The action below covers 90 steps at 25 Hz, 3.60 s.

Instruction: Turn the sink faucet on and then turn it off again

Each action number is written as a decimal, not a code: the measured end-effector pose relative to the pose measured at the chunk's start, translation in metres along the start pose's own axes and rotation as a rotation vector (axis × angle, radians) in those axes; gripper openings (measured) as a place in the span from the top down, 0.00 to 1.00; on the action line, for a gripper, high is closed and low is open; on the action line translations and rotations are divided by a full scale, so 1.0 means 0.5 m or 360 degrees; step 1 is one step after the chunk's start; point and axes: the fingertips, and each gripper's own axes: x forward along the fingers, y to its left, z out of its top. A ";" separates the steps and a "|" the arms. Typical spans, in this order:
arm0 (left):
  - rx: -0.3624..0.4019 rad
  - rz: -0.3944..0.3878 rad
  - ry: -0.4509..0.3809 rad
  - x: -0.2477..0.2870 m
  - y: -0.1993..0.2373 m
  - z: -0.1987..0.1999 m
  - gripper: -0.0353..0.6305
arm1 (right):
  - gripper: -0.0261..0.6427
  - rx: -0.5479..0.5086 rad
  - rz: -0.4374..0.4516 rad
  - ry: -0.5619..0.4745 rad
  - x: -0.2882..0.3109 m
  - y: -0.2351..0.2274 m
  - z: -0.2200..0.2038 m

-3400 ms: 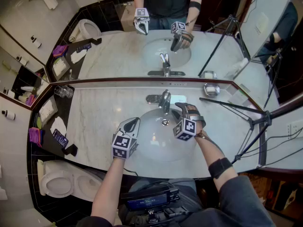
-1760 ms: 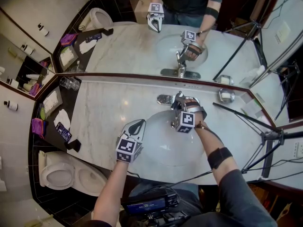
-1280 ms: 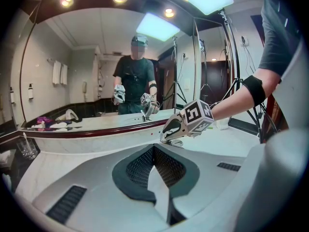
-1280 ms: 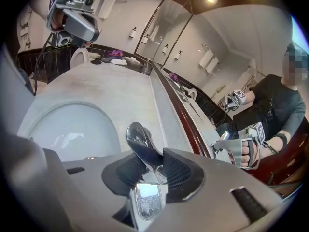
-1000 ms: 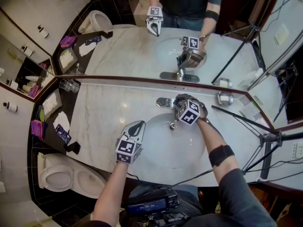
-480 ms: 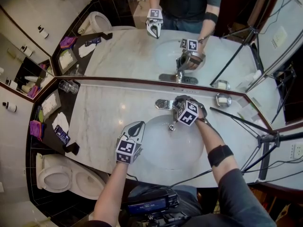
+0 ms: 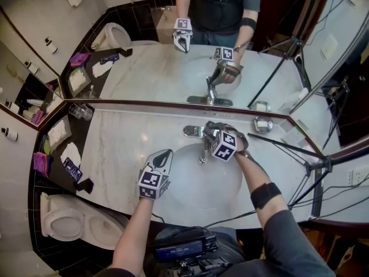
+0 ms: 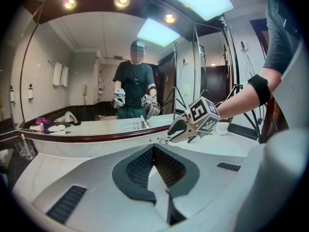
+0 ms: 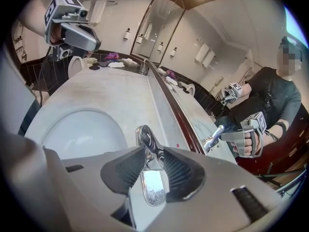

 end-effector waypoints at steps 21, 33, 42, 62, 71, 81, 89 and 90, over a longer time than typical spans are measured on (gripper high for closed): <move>-0.0052 -0.0094 -0.0097 -0.023 -0.051 0.033 0.95 | 0.93 0.1189 -0.0341 -0.0417 -0.335 0.047 -0.126; -0.0091 -0.0152 -0.0111 -0.011 -0.072 0.030 0.95 | 0.93 0.1435 -0.0351 -0.0473 -0.352 0.083 -0.189; 0.0078 -0.0145 -0.0092 0.034 -0.080 0.030 0.86 | 0.93 0.1432 -0.0320 -0.0491 -0.332 0.076 -0.186; 0.1443 -0.0277 0.0171 0.298 -0.155 -0.004 0.61 | 0.93 0.1418 -0.0291 -0.0397 -0.324 0.088 -0.236; 0.1778 -0.0297 0.0257 0.382 -0.160 -0.052 0.61 | 0.93 0.1455 -0.0320 -0.0355 -0.338 0.079 -0.274; 0.1841 -0.0297 0.0275 0.401 -0.168 -0.072 0.69 | 0.93 0.1458 -0.0306 -0.0363 -0.328 0.073 -0.257; 0.1803 -0.0228 0.0217 0.401 -0.166 -0.067 0.77 | 0.93 0.1457 -0.0297 -0.0361 -0.318 0.075 -0.258; 0.1796 -0.0221 0.0213 0.401 -0.165 -0.066 0.77 | 0.93 0.1458 -0.0297 -0.0359 -0.317 0.075 -0.260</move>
